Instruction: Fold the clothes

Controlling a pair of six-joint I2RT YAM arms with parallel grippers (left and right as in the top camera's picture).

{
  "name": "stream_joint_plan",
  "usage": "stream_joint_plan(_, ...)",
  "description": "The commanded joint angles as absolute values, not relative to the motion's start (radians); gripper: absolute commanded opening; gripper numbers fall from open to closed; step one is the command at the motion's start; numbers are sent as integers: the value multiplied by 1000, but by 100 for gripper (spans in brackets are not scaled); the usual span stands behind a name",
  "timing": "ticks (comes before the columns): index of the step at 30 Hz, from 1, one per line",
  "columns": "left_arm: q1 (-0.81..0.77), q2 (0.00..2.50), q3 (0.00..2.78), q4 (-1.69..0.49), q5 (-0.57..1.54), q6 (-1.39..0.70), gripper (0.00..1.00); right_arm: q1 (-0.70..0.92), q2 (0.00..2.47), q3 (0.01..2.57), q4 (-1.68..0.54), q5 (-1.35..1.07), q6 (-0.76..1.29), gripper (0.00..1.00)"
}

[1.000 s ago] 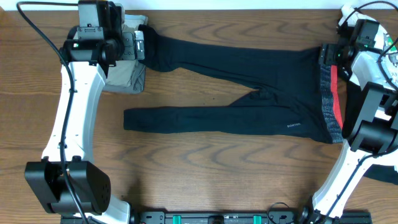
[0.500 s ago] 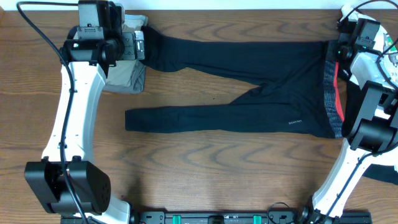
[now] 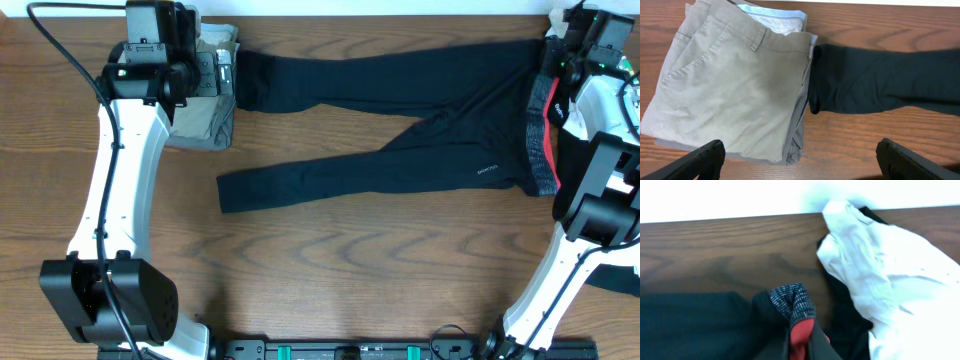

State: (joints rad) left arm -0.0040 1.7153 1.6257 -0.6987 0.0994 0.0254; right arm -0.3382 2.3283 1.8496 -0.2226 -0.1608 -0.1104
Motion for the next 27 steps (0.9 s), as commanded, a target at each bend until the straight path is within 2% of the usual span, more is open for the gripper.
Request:
stream_joint_plan(1, -6, 1742, 1627, -695, 105, 21, 98, -360, 2335, 1870, -231, -162, -92, 47)
stream_joint_plan(2, -6, 1745, 1627, -695, 105, 21, 98, -361, 2334, 1870, -239, -162, -90, 61)
stream_joint_plan(4, -6, 1749, 1627, -693, 96, 21, 98, -362, 2330, 1871, -258, -162, -91, 68)
stream_joint_plan(6, -6, 1749, 1628, -687, 67, 21, 98, -363, 2315, 1872, -288, -162, -91, 81)
stream_joint_plan(10, -6, 1742, 1647, -690, 41, 21, 98, -367, 2238, 1872, -383, -162, -90, 97)
stream_joint_plan(21, -6, 1620, 1760, -955, 45, -88, 98, -367, 1830, 1872, -827, -239, -89, 99)
stream_joint_plan(27, -6, 1494, 1760, -1088, 87, -132, 98, -367, 1655, 1872, -1103, -241, 11, 98)
